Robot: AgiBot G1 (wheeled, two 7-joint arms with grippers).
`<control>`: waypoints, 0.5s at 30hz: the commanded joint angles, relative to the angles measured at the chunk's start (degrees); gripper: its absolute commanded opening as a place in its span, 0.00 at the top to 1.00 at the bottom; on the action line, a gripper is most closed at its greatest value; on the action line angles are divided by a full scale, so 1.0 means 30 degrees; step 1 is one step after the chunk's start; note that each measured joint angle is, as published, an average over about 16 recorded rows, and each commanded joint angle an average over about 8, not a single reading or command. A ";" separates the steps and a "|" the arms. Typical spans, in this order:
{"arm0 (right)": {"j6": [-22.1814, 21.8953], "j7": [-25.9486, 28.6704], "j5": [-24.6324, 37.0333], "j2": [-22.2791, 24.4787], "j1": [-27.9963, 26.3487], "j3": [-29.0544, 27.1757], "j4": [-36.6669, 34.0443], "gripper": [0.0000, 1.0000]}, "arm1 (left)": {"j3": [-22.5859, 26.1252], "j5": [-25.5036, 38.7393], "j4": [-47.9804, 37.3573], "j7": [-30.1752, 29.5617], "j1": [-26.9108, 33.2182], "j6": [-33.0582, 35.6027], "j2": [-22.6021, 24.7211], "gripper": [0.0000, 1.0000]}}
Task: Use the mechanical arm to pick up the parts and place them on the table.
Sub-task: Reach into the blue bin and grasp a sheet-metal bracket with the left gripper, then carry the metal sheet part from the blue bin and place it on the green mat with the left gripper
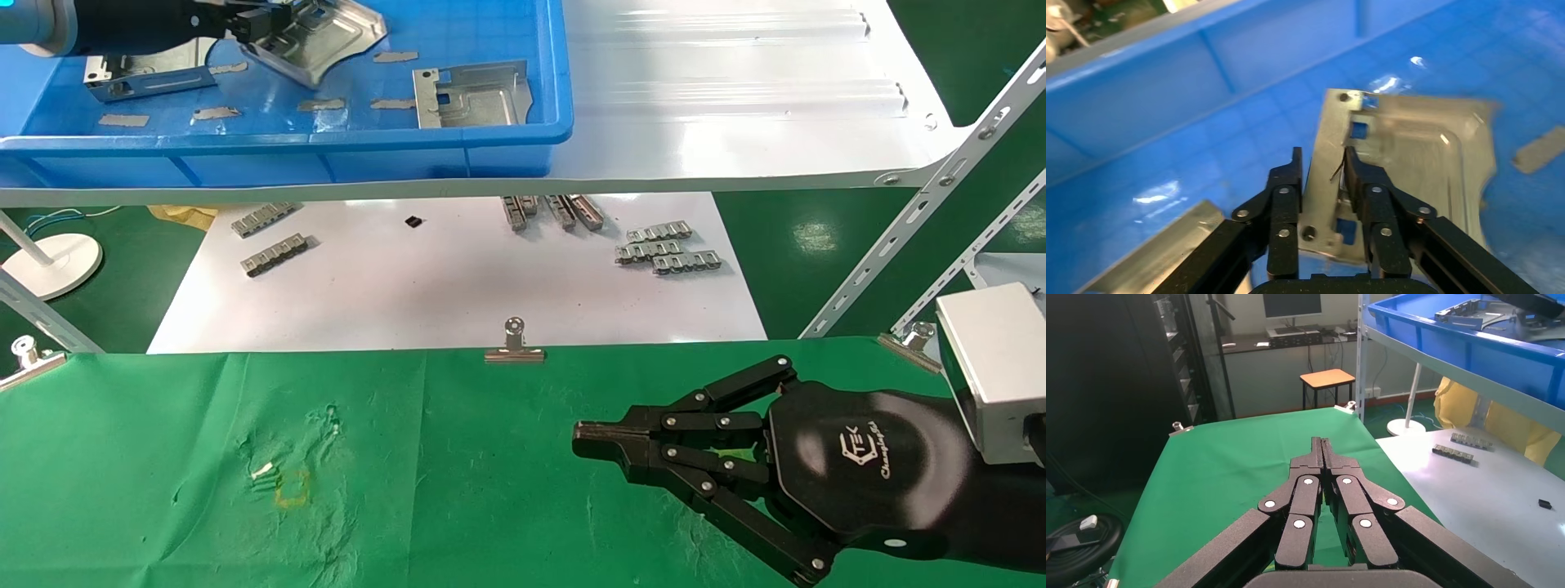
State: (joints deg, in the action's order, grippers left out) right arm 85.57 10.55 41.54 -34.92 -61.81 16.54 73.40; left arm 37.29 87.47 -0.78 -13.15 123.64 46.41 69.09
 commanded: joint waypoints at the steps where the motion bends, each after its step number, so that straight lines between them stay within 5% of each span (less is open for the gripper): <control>1: -0.0001 -0.0001 -0.0002 0.0001 -0.0001 0.0003 0.0000 0.55 | 0.0038 0.0057 -0.0046 -0.0127 0.0011 0.0316 0.0010 1.00; 6: -0.0004 -0.0004 -0.0006 0.0004 -0.0002 0.0009 0.0000 0.00 | -0.0168 -0.0240 0.0180 -0.0168 0.0107 0.0484 -0.0151 1.00; 15: -0.0009 -0.0010 -0.0014 0.0008 -0.0004 0.0020 0.0000 0.00 | -0.1425 -0.2116 0.1718 0.1469 0.0444 0.3281 -0.1341 1.00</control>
State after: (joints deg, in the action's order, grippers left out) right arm 85.55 10.52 41.50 -34.90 -61.83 16.60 73.40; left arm 33.12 81.14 4.38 -8.08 124.63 58.01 64.74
